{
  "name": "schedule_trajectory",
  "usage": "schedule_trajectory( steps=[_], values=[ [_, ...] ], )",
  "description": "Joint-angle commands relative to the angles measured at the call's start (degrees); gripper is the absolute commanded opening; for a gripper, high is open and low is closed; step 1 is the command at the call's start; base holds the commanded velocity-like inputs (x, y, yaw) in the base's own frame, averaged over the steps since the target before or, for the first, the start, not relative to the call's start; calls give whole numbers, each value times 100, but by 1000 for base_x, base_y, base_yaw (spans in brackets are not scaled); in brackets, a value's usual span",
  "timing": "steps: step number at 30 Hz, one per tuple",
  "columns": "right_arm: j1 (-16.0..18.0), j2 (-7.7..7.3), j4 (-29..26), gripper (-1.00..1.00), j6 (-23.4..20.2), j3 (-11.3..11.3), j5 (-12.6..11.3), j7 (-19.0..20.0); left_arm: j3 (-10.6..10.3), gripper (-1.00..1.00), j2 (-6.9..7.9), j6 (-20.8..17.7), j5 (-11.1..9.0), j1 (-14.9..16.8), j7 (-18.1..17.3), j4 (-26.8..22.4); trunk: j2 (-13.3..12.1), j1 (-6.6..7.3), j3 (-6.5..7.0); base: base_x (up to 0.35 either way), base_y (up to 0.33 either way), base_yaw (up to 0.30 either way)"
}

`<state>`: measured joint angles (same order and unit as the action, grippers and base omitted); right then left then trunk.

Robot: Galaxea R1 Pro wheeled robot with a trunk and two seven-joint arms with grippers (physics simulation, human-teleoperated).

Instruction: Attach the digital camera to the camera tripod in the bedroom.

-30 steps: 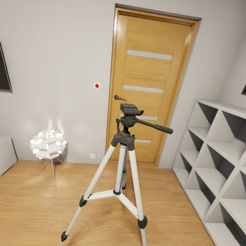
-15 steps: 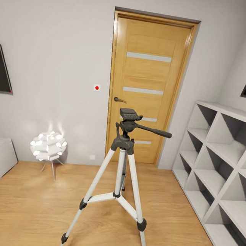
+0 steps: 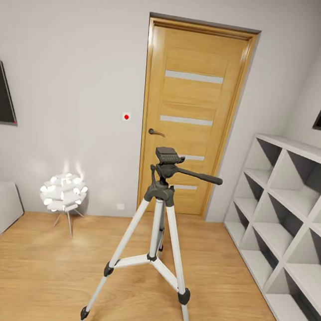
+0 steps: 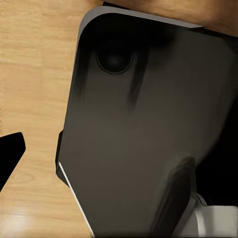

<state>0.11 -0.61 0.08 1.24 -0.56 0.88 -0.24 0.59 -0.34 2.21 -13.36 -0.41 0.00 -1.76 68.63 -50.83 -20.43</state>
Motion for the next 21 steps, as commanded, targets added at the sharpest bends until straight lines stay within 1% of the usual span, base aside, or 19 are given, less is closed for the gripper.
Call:
schedule_trajectory(
  steps=[1, 21],
  values=[
    [2, -1, 1, 100, 12, -5, 9, -2, 3, 100, -1, 7, -35, -3, 0, -9, -39, 22, 14, 0, 0, 0],
    [-1, -7, 1, 100, 12, -5, 9, 0, 3, 100, -1, 7, -35, -3, 0, -9, -841, 462, 373, 0, 0, 0]
  ],
)
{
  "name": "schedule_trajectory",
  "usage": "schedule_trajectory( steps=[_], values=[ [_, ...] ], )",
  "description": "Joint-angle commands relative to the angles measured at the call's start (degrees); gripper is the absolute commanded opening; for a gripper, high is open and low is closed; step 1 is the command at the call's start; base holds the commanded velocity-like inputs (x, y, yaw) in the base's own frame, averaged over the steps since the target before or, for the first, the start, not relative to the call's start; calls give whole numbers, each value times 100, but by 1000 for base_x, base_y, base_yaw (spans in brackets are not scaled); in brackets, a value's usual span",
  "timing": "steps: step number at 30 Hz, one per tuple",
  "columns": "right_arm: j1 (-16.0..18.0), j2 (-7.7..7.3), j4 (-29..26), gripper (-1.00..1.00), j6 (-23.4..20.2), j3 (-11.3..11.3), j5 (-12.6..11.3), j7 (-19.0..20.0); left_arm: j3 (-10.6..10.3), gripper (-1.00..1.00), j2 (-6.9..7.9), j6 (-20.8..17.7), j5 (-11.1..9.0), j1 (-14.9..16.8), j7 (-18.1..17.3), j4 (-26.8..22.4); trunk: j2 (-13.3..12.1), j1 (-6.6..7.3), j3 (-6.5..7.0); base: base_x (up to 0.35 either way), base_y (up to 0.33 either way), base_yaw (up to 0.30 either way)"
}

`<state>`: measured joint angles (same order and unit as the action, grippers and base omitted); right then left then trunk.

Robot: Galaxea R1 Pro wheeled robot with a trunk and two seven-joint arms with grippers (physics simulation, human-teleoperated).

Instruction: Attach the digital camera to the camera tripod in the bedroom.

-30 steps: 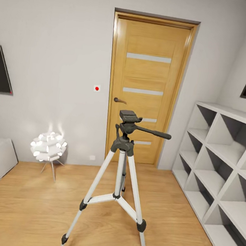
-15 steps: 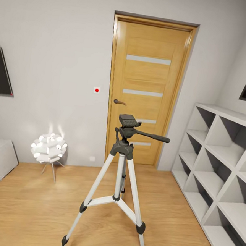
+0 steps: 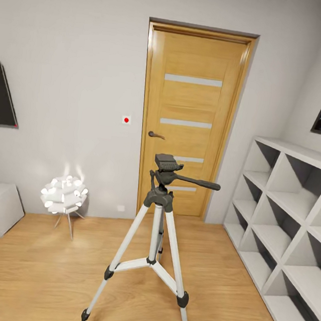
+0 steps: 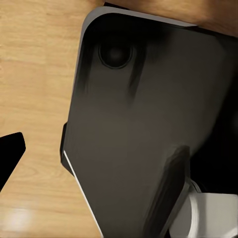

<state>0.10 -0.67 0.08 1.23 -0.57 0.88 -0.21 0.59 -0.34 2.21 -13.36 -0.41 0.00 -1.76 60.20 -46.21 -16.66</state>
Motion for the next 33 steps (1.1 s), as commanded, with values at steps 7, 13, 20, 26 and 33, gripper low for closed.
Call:
schedule_trajectory(
  steps=[7, 13, 20, 26, 33],
  values=[
    [6, -1, 1, 100, 9, -5, 9, 2, 3, 100, -1, 7, -35, -3, 0, -9, -279, 154, 122, 0, 0, 0],
    [2, -3, 1, 100, 16, 1, 3, -7, 3, 100, -3, 7, -35, -3, 0, -9, -359, 198, 158, 0, 0, 0],
    [5, -8, -7, 100, 18, 16, -18, -27, -3, 100, -11, 10, -29, -3, 0, -9, -359, 198, 158, 0, 0, 0],
    [6, -126, -175, 100, 7, 23, -12, -6, 0, 100, -10, 10, -28, -3, 0, -9, -359, 198, 158, 0, 0, 0],
    [6, -293, -1117, 100, 0, 34, -18, -8, 2, 100, -10, 8, -28, -3, 0, -9, -359, 198, 158, 0, 0, 0]
  ],
)
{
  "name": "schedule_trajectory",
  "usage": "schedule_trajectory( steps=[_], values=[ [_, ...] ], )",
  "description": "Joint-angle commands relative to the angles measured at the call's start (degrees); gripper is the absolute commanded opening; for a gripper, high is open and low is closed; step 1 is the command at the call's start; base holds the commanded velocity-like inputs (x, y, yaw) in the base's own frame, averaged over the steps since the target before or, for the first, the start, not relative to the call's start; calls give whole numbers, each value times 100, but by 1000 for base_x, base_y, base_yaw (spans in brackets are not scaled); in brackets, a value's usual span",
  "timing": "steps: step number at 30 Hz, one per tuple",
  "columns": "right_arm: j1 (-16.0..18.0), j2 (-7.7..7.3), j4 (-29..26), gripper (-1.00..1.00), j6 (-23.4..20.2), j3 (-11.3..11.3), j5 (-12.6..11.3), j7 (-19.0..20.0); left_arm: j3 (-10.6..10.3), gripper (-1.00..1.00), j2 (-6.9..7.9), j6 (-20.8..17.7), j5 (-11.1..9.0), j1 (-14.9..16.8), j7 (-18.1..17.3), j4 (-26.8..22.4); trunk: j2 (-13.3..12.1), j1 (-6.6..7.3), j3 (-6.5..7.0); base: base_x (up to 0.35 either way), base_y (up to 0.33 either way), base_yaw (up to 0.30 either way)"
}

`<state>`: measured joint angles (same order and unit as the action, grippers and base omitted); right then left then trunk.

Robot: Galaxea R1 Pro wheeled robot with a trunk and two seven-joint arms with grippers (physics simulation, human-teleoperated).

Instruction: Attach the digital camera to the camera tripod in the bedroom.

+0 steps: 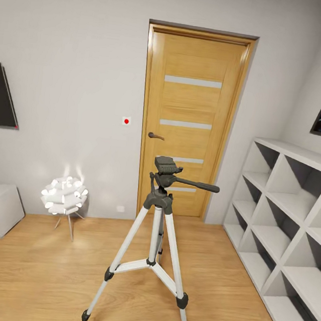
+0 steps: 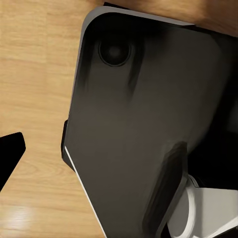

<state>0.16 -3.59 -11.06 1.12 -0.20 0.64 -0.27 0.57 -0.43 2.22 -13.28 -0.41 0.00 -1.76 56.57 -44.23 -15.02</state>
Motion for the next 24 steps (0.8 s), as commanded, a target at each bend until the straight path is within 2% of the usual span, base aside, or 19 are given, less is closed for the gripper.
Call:
schedule_trajectory(
  steps=[1, 10, 24],
  values=[
    [1, -60, -211, 100, 0, 3, 2, 5, 0, 100, -4, 7, -35, -2, 0, -9, 4, 0, -6, 0, 0, 0],
    [1, -298, -675, 100, -5, 53, -49, 83, -4, 100, -2, 6, -34, -2, 0, -9, 4, 0, -6, 0, 0, 0],
    [1, -366, -671, 100, 32, 66, -75, 201, 2, 100, -7, 8, -34, -2, 0, -9, 4, 0, -6, 0, 0, 0]
  ],
)
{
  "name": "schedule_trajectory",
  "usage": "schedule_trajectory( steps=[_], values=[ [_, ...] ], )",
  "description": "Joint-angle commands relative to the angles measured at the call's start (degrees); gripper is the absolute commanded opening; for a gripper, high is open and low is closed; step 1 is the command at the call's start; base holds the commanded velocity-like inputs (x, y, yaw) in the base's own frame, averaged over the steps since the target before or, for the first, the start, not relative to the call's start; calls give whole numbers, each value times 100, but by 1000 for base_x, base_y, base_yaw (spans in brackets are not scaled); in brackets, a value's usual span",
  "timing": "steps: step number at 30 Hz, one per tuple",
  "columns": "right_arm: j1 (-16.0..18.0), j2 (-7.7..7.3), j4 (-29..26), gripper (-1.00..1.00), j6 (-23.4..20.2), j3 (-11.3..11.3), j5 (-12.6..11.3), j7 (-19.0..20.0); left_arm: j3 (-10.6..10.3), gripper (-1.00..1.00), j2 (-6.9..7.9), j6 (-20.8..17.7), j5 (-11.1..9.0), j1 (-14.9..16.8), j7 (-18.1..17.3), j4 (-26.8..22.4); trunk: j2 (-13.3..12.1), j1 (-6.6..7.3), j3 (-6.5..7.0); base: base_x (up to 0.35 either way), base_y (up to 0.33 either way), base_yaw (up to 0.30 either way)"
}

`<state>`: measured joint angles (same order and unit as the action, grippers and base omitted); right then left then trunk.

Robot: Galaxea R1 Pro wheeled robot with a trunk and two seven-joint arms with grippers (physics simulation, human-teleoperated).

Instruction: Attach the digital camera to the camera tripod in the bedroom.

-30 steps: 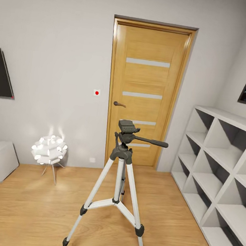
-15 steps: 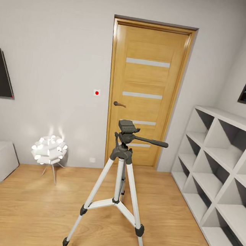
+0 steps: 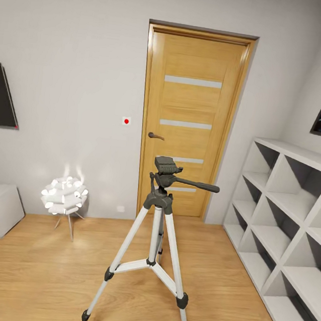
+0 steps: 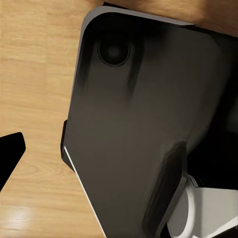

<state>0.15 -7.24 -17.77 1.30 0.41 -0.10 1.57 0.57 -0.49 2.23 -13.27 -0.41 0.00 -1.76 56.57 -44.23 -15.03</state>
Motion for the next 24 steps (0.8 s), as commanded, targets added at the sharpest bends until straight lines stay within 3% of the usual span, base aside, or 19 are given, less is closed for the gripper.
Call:
schedule_trajectory(
  steps=[1, 11, 24],
  values=[
    [2, -2, -3, 100, 15, 6, -2, 35, 3, 100, -2, 9, -35, -2, 0, -9, 4, 0, -5, 0, 0, 0],
    [3, -53, 17, 100, 20, 215, -8, 102, 4, 100, -4, 14, -35, -2, -3, -9, 4, 0, -5, 0, 0, 0],
    [2, -59, 44, 100, 21, 248, 21, 75, 0, 100, -1, 14, -35, -2, -2, -9, 4, 0, -5, -77, 0, 0]
  ],
)
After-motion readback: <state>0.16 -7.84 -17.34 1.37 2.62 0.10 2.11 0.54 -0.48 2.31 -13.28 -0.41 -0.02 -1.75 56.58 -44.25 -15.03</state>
